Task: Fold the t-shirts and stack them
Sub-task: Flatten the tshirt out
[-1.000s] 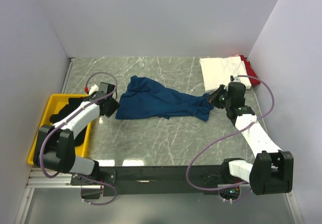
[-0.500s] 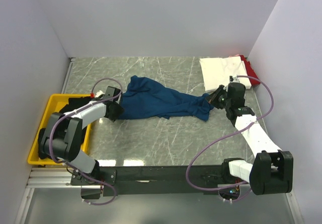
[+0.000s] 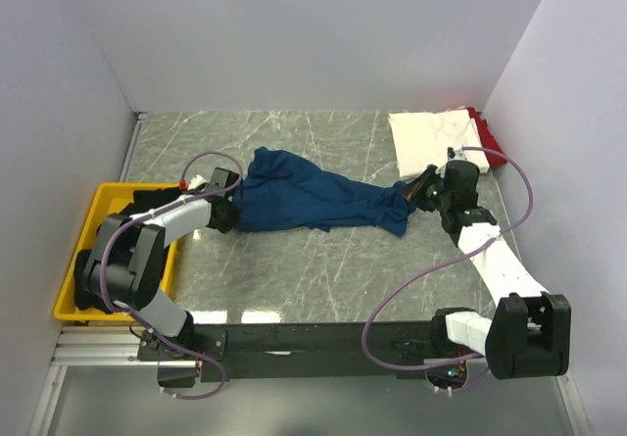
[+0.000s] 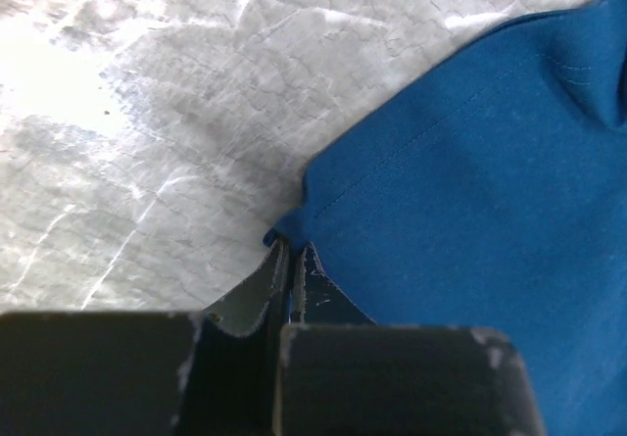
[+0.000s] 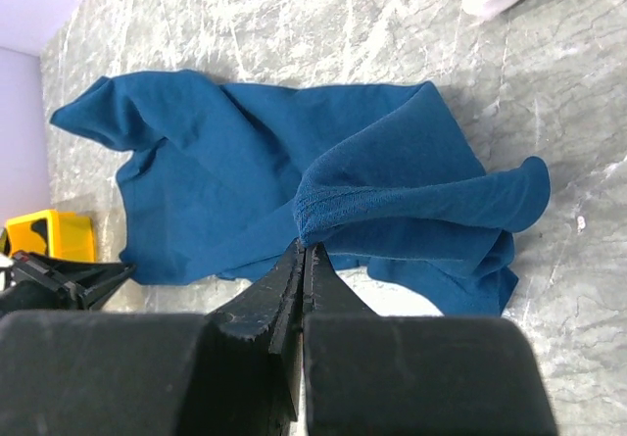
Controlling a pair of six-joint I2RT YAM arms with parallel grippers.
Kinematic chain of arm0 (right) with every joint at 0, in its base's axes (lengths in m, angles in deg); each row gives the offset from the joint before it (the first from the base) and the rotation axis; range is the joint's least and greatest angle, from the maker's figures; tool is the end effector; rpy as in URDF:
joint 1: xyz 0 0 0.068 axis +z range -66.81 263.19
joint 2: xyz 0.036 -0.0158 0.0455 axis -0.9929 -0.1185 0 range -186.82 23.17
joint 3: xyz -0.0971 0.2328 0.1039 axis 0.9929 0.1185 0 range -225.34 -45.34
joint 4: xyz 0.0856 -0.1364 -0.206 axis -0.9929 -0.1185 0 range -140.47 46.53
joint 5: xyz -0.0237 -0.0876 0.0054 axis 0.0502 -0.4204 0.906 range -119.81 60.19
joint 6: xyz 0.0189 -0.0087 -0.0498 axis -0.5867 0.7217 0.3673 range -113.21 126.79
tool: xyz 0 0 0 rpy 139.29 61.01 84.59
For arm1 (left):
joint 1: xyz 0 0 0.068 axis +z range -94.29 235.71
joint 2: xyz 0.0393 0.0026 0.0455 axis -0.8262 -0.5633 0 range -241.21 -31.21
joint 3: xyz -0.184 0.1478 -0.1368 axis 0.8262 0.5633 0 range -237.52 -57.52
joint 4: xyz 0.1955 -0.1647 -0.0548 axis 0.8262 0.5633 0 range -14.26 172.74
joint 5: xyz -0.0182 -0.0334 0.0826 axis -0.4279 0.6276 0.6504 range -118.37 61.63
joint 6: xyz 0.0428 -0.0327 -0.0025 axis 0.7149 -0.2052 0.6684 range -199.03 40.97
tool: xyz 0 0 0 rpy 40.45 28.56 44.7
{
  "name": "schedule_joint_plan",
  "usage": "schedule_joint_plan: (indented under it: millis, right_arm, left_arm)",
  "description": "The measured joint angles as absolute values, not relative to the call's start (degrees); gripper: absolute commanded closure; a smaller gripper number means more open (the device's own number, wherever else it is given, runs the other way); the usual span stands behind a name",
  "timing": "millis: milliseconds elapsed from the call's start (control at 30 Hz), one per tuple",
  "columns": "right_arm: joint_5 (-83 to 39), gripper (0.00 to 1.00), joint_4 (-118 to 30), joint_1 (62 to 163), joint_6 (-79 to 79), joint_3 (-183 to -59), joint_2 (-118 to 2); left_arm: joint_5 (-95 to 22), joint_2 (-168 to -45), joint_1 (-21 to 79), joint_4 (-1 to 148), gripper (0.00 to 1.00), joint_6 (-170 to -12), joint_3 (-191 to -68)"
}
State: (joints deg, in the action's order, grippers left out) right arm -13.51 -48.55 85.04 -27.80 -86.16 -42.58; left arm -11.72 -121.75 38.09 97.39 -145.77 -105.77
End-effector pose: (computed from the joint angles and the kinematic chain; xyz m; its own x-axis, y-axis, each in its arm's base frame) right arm 0.2523 0.0181 0.2512 -0.5671 0.5269 -0.6331 0.0584 0.7924 0.6072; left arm 0.2811 -0.0785 0.1599 -0.4944 -0.7665 -0.4099 -0.7194 0.6255 -0.3021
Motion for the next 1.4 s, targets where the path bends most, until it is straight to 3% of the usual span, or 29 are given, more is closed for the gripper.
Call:
schedule_joint_plan:
  millis: [267, 633, 1067, 1400]
  right_arm:
    - [-10.7, 1.00, -48.8, 84.6, -30.2, -86.3, -41.2]
    - [-9.2, 1.00, -54.4, 84.1, -37.9, -96.2, -29.2]
    - [-13.1, 1.00, -67.2, 82.5, -41.1, -121.7, -16.6]
    - [-14.3, 1.00, -65.7, 82.5, -42.0, -125.5, -19.0]
  left_arm:
    - [-8.2, -113.2, 38.0, 105.4, 0.99, -143.5, -109.6]
    - [-2.8, -90.5, 38.0, 113.3, 1.00, -135.3, -130.9]
    - [-1.1, -81.7, 38.0, 121.8, 1.00, -130.4, -150.9]
    - [-0.2, -85.6, 38.0, 118.5, 1.00, -129.4, -152.5]
